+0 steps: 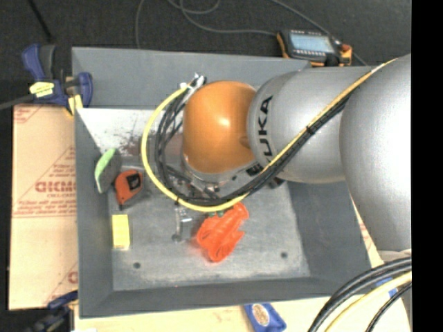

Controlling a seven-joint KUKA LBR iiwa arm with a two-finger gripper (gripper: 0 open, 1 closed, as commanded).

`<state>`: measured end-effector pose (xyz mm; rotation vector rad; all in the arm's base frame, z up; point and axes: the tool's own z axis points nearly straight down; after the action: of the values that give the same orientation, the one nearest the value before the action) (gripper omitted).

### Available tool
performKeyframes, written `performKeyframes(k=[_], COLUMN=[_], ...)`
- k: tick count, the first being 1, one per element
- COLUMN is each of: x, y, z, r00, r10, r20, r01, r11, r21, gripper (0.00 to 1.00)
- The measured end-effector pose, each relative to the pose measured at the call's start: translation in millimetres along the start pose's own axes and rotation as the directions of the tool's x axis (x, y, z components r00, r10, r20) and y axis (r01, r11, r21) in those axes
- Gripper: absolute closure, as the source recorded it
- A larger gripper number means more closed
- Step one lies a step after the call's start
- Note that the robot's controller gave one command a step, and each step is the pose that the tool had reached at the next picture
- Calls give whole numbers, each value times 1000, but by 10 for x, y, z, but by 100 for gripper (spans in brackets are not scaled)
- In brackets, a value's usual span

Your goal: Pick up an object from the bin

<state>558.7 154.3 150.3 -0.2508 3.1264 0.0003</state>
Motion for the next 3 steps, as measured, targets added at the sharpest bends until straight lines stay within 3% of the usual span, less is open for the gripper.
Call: performKeyframes(k=[1,3], x=[98,226], y=[-374,-796], z=[137,321], r00=[999,995], r10=[49,-100], r20=[-8,-2], r01=[-49,100], r11=[999,995], r21=[-1,-3], gripper=[0,0])
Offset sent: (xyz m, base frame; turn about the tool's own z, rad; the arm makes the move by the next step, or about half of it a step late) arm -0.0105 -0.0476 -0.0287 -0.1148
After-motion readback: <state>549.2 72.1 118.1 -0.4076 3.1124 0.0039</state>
